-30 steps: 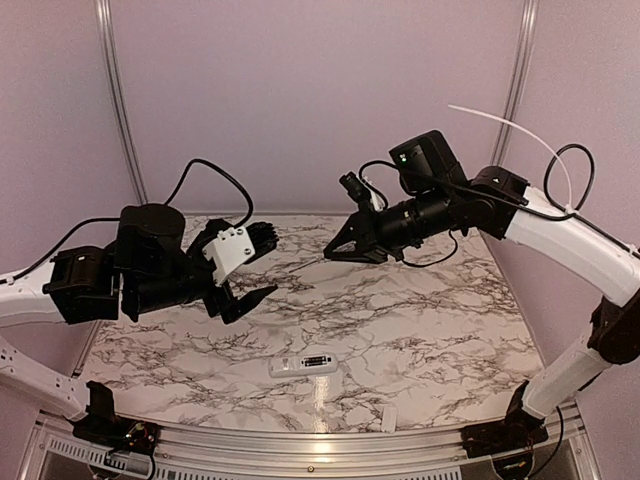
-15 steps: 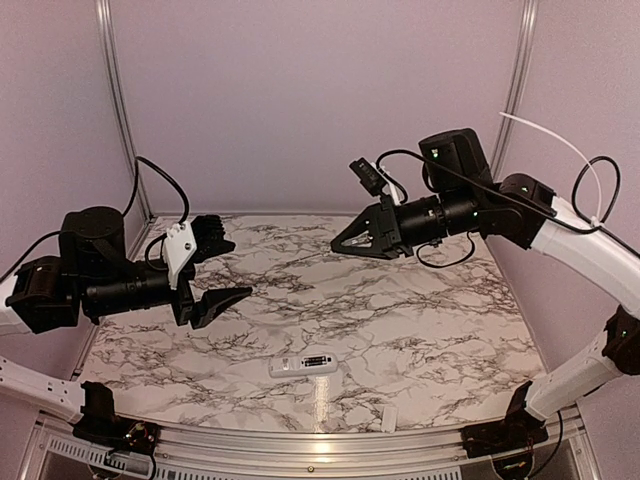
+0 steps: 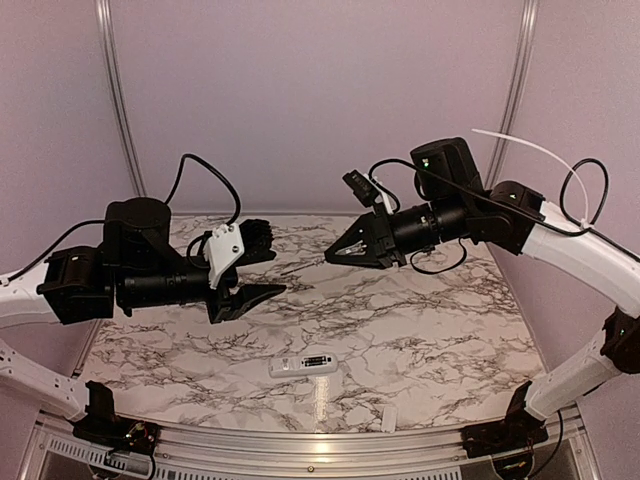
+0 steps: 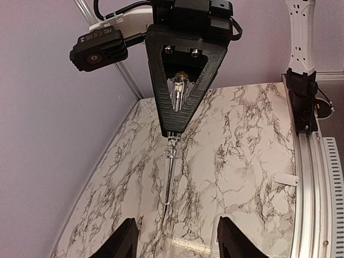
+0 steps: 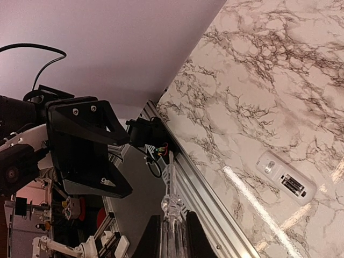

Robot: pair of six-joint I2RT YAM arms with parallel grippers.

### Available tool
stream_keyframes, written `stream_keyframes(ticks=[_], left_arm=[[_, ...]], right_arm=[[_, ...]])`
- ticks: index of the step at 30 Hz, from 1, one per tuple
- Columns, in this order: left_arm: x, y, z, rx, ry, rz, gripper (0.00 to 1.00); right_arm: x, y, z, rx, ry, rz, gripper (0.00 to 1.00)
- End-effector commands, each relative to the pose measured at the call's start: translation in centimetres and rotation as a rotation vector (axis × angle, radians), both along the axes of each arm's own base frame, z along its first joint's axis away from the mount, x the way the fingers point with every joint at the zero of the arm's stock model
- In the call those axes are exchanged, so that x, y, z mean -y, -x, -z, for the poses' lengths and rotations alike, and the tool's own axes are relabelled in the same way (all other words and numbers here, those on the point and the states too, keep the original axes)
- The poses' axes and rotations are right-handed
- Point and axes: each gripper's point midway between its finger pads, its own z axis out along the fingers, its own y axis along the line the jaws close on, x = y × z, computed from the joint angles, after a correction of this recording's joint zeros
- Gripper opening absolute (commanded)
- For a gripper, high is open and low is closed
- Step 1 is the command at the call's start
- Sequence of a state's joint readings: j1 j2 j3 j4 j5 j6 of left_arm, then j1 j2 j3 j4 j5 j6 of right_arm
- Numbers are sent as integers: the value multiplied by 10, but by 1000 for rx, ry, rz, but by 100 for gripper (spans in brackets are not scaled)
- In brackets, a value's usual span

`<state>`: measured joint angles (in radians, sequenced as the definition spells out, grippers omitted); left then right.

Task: Unload the batteries from the remote control

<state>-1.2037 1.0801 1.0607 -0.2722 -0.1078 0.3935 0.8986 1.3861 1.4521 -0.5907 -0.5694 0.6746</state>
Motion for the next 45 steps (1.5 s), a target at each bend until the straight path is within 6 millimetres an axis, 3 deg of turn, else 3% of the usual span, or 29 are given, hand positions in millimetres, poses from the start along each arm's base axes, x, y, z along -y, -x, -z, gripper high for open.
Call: stream_keyframes(ticks=[1,7,10,19,29,32,33,34,36,37,40,45], left_arm=[[19,-3,-25,64,67,34,50],[42,-10,-14,100,18,54,47],[47,-20,-13,127,18,17,40],[65,-32,-7,182,-2,3,37],[74,-34,-8,207,0,14,0],[74,-32,-7,207,-8,23,0],[74,-30,-7,200,-14,36,0],[74,-28,-5,189,-21,48,0],[74,-23,-8,168,-19,71,0],[73,-21,-9,154,-17,81,0],[69,-12,-12,97,4,110,0],[65,7,-14,-12,27,182,0]], right_arm=[[-4,1,-5,-47,-25,9,0],[-7,4,-5,-119,-31,27,0],[-6,3,-7,-142,-35,44,0],[-4,5,-3,-214,-19,79,0],[-4,6,3,-233,-2,78,0],[-5,5,4,-214,0,68,0],[-5,6,3,-198,-2,59,6],[-5,6,1,-180,-4,50,23],[-4,6,-4,-139,-7,39,47],[-3,6,-7,-113,-9,31,53],[-3,9,-13,-57,-21,-13,60],[-2,17,-13,-11,-21,-82,60]])
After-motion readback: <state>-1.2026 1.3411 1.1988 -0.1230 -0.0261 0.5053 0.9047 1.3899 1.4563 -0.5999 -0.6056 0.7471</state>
